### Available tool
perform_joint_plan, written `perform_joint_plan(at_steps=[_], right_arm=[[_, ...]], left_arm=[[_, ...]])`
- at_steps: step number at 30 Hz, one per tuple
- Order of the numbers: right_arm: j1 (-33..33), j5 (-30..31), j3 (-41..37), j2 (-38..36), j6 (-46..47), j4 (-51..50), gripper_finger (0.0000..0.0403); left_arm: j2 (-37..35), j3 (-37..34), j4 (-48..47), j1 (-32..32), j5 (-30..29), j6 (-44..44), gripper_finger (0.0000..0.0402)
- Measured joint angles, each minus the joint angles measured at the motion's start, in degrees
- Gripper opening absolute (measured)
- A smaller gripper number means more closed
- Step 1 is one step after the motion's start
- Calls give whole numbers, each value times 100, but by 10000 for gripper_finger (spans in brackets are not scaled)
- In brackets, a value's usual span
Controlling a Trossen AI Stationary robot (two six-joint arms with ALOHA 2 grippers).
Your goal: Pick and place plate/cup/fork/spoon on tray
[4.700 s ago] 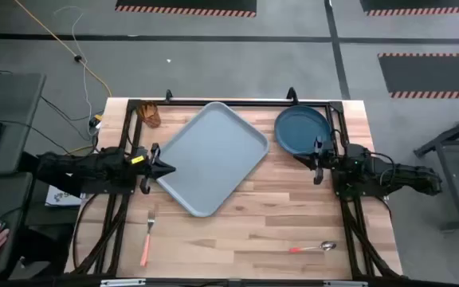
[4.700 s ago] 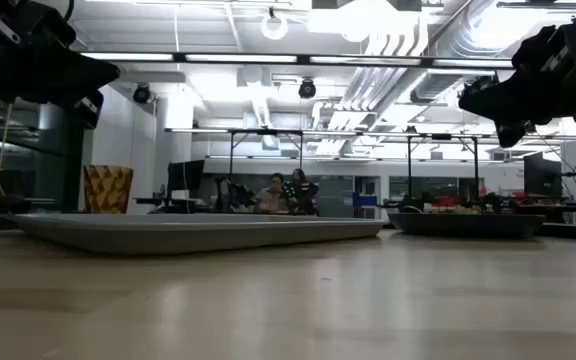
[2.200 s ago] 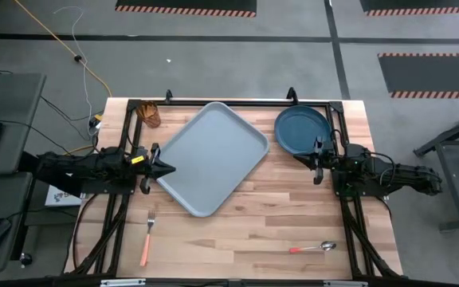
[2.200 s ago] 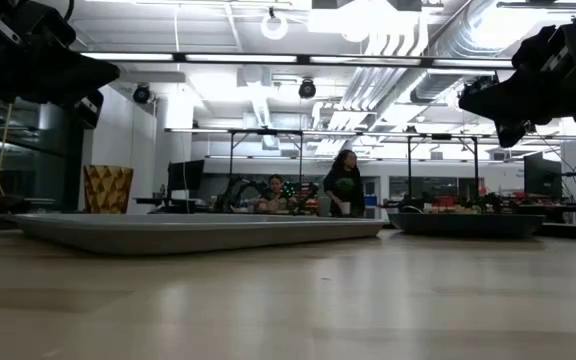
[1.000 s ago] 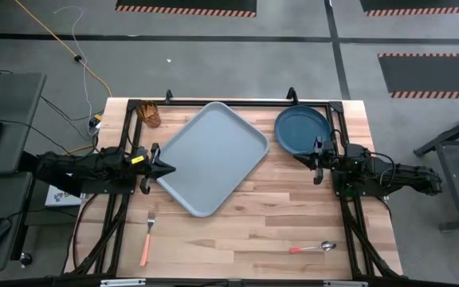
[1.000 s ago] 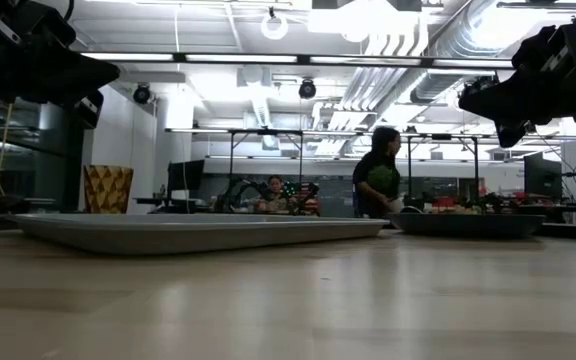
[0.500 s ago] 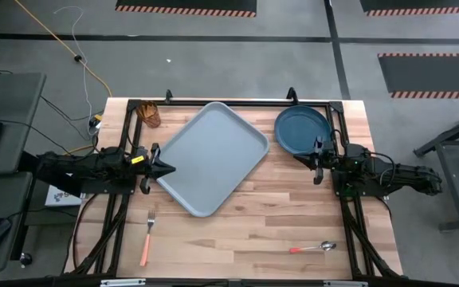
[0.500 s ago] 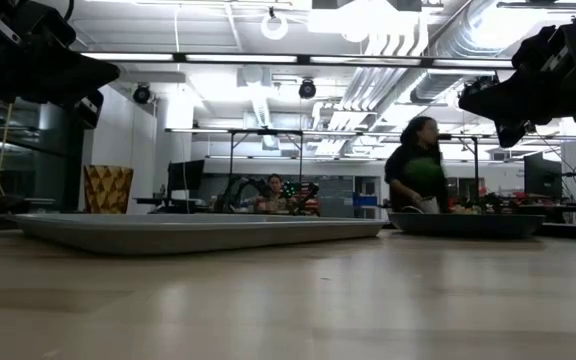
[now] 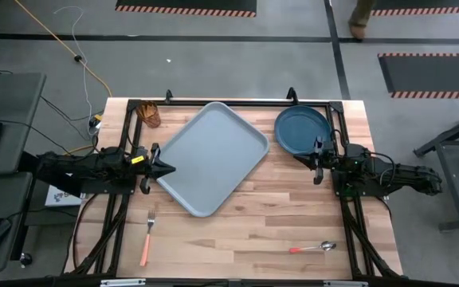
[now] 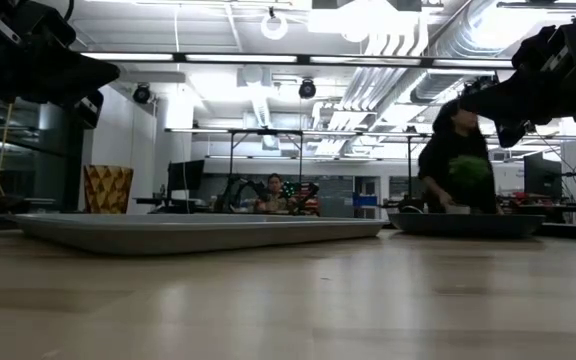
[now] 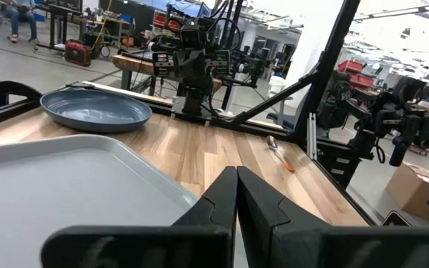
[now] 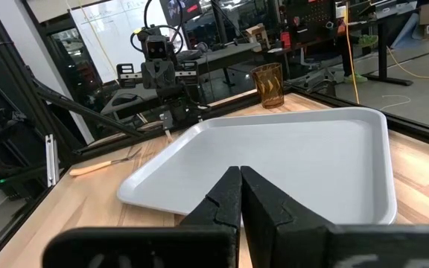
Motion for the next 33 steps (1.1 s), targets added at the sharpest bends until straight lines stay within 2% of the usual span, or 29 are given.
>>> perform_joint_plan(at_steps=[7, 12, 21, 25, 26, 30, 33], right_arm=[[1, 0, 0, 0, 0, 0, 0], [0, 2, 0, 0, 0, 1, 0], [1, 0, 0, -1, 0, 0, 0], [1, 2, 0, 1, 0, 0, 0], [1, 2, 0, 0, 0, 0, 0], [0, 1, 0, -1, 0, 0, 0], [1, 2, 0, 0, -1, 1, 0]], left_arm=[[0, 0, 1, 0, 0, 4, 1], [5, 2, 177, 21, -667, 864, 1], [6, -1, 430, 17, -810, 989, 1], [284, 16, 1431, 46, -1558, 1150, 4], [441, 63, 1420, 89, -1820, 1267, 9], [1498, 835, 723, 482, -3011, 1453, 55], [2440, 1893, -550, 1033, -3659, 1537, 108]])
